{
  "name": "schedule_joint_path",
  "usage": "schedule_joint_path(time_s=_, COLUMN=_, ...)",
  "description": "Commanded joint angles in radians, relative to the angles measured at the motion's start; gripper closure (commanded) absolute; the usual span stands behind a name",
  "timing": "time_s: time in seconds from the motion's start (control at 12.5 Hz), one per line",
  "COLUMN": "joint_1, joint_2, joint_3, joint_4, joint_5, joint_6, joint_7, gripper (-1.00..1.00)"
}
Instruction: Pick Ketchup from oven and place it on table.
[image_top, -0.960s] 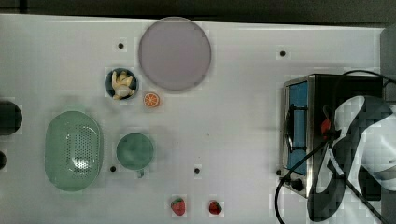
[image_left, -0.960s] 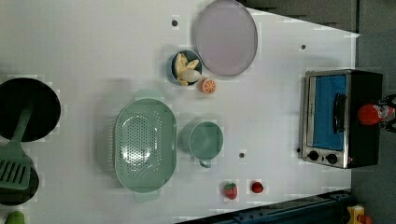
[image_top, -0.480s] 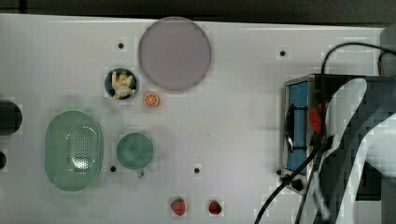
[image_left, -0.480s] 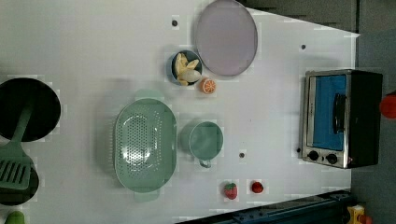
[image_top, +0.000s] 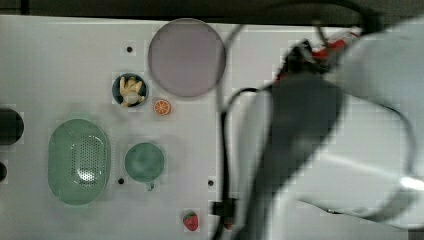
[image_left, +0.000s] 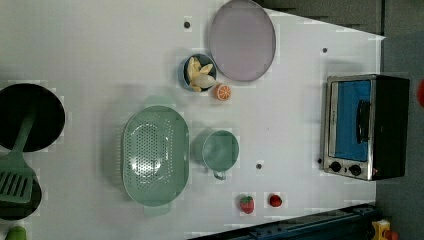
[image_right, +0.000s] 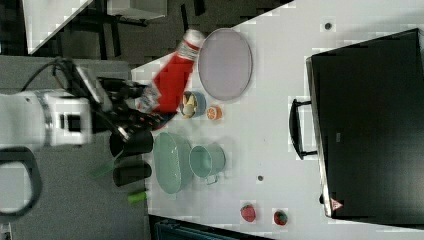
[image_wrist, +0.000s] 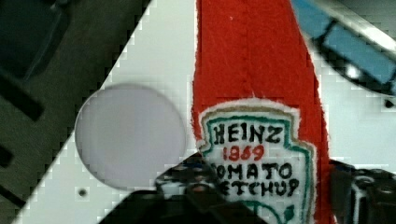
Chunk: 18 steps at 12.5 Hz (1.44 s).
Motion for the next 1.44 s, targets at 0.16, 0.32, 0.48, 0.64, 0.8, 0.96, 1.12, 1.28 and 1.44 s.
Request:
schedule_joint_path(time_s=0.16, joint_1=0.042, joint_2=0.027, joint_3=0.119, joint_4=-0.100, joint_5=-0.104, joint_6=-0.014, joint_7=-0.027, gripper=-0.27)
schedule_joint_path(time_s=0.32, joint_1=0.046, joint_2=0.027, joint_3=0.160, joint_4=-0.172, joint_5=-0.125, joint_6=-0.006, joint_7=-0.026, gripper=-0.27)
schedule_joint_path(time_s=0.48, joint_1=0.047, joint_2=0.027, joint_3=0.174, joint_4=-0.267, joint_5=-0.125, joint_6=0.060, joint_7=-0.008, gripper=-0.27)
schedule_joint_path(time_s=0.64, joint_1=0.045, joint_2=0.029, joint_3=0.173, joint_4=-0.390, joint_5=-0.125, joint_6=0.204, joint_7=0.036, gripper=-0.27)
schedule_joint_path(time_s=0.8, joint_1=0.044, joint_2=0.044, joint_3=0.173, joint_4=-0.509, joint_5=-0.124, joint_6=0.331, joint_7=0.051, gripper=-0.27)
schedule_joint_path(time_s=0.96, joint_1=0.044, joint_2=0.084, joint_3=0.173, joint_4=-0.591, joint_5=-0.122, joint_6=0.437, joint_7=0.051, gripper=-0.27)
schedule_joint_path(time_s=1.12, joint_1=0.043, joint_2=0.136, joint_3=0.173, joint_4=-0.631, joint_5=-0.119, joint_6=0.543, joint_7=0.052, gripper=-0.27)
schedule_joint_path(time_s=1.28, joint_1=0.042, joint_2=0.189, joint_3=0.174, joint_4=-0.646, joint_5=-0.114, joint_6=0.603, joint_7=0.054, gripper=-0.27)
schedule_joint_path(time_s=1.44, joint_1=0.042, joint_2=0.236, joint_3=0.176, joint_4=-0.649, joint_5=-0.102, joint_6=0.638, joint_7=0.054, gripper=-0.53)
